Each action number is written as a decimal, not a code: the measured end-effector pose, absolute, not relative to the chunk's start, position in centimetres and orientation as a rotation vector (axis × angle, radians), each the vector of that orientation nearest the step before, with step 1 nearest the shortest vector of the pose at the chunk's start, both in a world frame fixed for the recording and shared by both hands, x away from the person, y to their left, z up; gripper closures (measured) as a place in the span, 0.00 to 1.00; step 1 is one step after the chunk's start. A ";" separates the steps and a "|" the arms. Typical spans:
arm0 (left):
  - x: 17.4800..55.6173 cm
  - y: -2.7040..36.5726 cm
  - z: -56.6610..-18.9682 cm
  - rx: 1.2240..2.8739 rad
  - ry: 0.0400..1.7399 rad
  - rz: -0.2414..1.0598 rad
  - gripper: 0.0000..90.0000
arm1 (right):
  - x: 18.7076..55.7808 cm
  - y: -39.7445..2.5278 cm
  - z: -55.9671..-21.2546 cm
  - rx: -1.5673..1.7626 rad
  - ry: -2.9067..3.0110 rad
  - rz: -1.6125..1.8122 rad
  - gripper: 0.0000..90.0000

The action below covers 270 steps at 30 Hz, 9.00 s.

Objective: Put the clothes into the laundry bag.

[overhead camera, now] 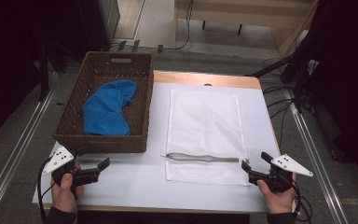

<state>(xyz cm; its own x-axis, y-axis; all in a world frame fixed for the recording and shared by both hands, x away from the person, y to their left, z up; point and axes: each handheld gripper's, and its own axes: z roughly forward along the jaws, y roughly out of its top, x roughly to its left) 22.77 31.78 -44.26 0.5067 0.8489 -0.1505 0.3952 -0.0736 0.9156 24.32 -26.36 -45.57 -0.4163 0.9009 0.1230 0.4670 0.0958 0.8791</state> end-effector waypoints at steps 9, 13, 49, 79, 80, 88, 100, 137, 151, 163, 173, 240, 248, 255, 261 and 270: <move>23.4 30.8 -45.0 1.729 1.069 0.529 0.08 | 25.3 -23.5 -44.6 1.274 1.942 1.278 0.28; 23.6 30.9 -45.2 1.721 1.080 0.523 0.09 | 26.0 -21.2 -44.5 1.241 1.979 1.270 0.35; 23.6 30.2 -45.4 1.769 1.068 0.534 0.09 | 28.8 -15.7 -46.2 1.170 2.158 1.168 0.80; 23.6 30.1 -45.5 1.775 1.067 0.544 0.09 | 31.6 -14.5 -47.2 1.407 2.062 0.954 0.90; 23.6 30.1 -45.5 1.775 1.068 0.544 0.09 | 31.4 -14.8 -46.6 1.384 2.049 1.011 0.97; 23.5 30.0 -45.5 1.777 1.067 0.557 0.09 | 30.9 -16.0 -44.7 1.269 2.058 1.231 0.99; 22.5 29.0 -42.4 1.725 1.005 0.615 0.09 | 30.8 -16.8 -44.9 1.267 2.072 1.293 0.99; 31.0 29.3 -34.2 1.687 1.177 0.686 0.00 | 30.8 -16.9 -45.5 1.261 2.091 1.292 0.98; 36.5 30.4 -33.4 1.656 1.293 0.625 0.00 | 30.8 -16.8 -45.6 1.258 2.097 1.286 0.98; 41.8 30.5 -35.7 1.702 1.446 0.576 0.00 | 30.8 -16.9 -45.6 1.250 2.101 1.287 0.98; 43.9 30.2 -38.3 1.816 1.524 0.478 0.00 | 30.8 -16.9 -45.6 1.251 2.103 1.287 0.98; 41.3 29.6 -33.3 1.547 1.224 0.764 0.91 | 30.7 -17.1 -45.7 1.226 2.100 1.284 1.00; 39.5 29.3 -31.7 1.445 1.057 0.826 0.91 | 30.6 -17.1 -45.8 1.217 2.104 1.285 1.00; 38.7 29.1 -30.5 1.381 1.011 0.820 0.91 | 30.7 -17.1 -45.8 1.214 2.106 1.280 1.00; 38.2 29.0 -30.0 1.363 0.989 0.826 0.91 | 30.7 -17.1 -45.9 1.214 2.108 1.278 1.00; 37.9 28.7 -29.2 1.343 0.978 0.818 0.91 | 30.7 -17.1 -45.9 1.212 2.108 1.276 1.00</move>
<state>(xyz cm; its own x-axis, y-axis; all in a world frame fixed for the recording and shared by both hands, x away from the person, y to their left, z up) 37.94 28.71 -29.16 0.3944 0.9137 -0.0980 0.0651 0.0786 0.9948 30.66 -17.08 -45.86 -0.5480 0.8306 0.0988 0.4724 0.2099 0.8560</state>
